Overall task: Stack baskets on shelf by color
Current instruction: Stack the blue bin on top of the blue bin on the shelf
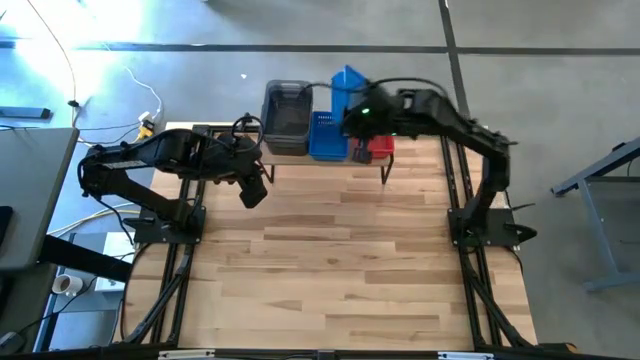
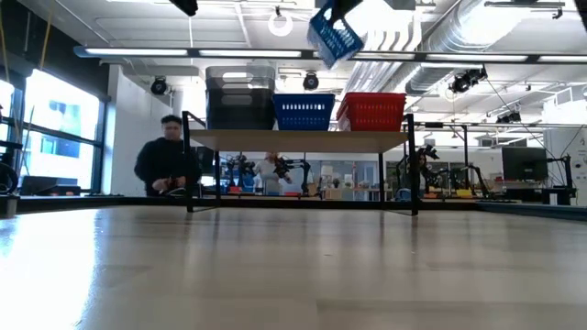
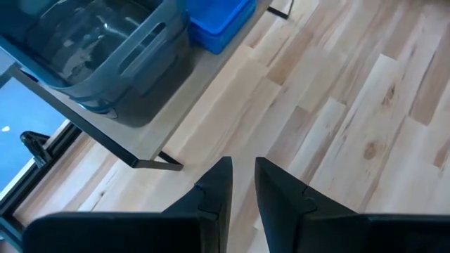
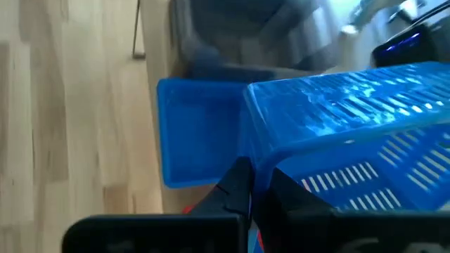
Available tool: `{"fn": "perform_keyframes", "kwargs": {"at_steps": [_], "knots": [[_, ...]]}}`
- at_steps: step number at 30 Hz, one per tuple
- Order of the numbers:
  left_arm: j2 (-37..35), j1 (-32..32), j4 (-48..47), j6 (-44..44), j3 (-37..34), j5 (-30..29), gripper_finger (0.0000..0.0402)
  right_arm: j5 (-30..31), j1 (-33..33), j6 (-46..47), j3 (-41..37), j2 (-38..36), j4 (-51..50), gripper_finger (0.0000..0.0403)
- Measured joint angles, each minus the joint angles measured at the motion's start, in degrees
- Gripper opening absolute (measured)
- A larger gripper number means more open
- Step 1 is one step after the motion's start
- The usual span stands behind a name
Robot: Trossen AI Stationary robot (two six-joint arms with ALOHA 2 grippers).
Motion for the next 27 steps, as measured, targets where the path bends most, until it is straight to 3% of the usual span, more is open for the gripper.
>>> {"fn": "perform_keyframes", "kwargs": {"at_steps": [10,27], "knots": [[0.0,1.91,-0.01,2.21,0.0,0.2,0.0053,-3.74,0.91,0.5,0.0,8.01,-1.2,0.0],[0.02,2.17,0.0,4.52,0.0,0.24,0.0053,-8.43,-0.4,4.76,-0.33,9.94,-2.26,0.0]]}}
